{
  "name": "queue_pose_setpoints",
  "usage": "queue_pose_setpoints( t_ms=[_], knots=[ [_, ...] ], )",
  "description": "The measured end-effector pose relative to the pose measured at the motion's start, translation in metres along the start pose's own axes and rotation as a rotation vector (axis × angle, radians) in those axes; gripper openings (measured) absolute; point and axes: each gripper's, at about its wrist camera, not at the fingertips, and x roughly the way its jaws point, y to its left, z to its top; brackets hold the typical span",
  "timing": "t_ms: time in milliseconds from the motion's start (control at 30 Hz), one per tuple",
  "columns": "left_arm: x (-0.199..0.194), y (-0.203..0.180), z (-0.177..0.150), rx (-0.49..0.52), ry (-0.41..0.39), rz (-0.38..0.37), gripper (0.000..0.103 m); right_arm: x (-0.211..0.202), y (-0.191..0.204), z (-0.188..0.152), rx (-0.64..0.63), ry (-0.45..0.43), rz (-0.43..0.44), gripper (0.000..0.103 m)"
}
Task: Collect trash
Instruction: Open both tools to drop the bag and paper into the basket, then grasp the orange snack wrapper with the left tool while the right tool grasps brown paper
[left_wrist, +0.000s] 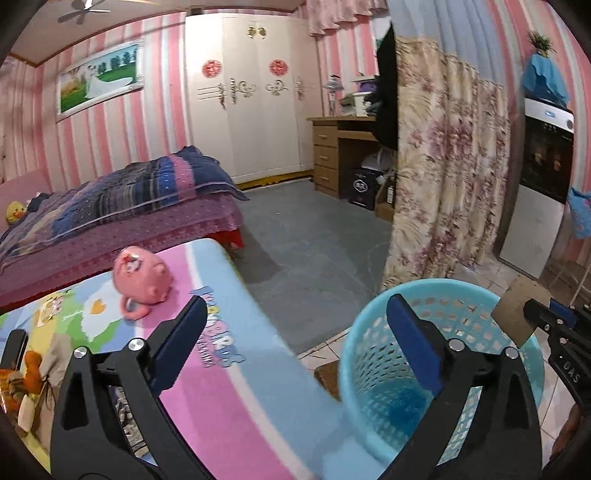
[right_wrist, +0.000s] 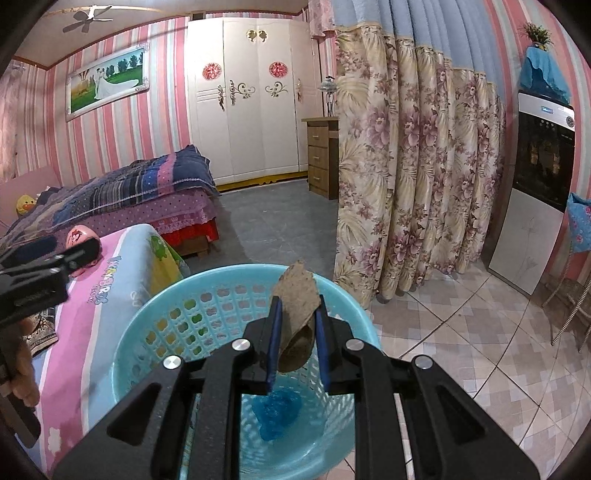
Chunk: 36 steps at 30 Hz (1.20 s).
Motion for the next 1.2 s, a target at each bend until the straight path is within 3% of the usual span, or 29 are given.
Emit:
queue_pose_setpoints(
  t_ms=[200, 233, 333, 400, 467, 567, 700, 933, 1200],
  knots=[
    [-0.01, 0.016, -0.004, -0.026, 0.003, 0.028, 0.096, 0.011, 0.011, 0.002, -0.009, 0.003, -0.024, 0.022],
    [-0.011, 0.019, -0.005, -0.031, 0.005, 0.031, 0.096, 0.013, 0.012, 0.002, -0.007, 0.006, -0.022, 0.03],
    [-0.019, 0.027, -0.01, -0.051, 0.018, 0.035, 0.096, 0.014, 0.014, 0.001, -0.012, 0.006, -0.029, 0.069],
    [-0.031, 0.033, -0.013, -0.058, 0.013, 0.045, 0.096, 0.009, 0.018, 0.0, -0.025, 0.004, -0.038, 0.074],
    [-0.041, 0.037, -0.014, -0.056, 0.004, 0.06, 0.097, 0.004, 0.02, 0.002, -0.033, -0.005, -0.049, 0.088],
    [-0.069, 0.051, -0.013, -0.059, -0.03, 0.082, 0.097, -0.012, 0.028, 0.007, -0.045, -0.049, -0.053, 0.096],
    [-0.105, 0.076, -0.009, -0.061, -0.067, 0.124, 0.097, -0.034, 0.055, 0.018, -0.094, -0.089, -0.037, 0.098],
    [-0.159, 0.158, -0.015, -0.109, -0.068, 0.261, 0.098, -0.075, 0.119, 0.031, -0.114, -0.155, 0.09, 0.098],
    [-0.189, 0.268, -0.046, -0.168, -0.017, 0.427, 0.098, -0.091, 0.21, 0.023, -0.166, -0.111, 0.224, 0.098]
  ],
)
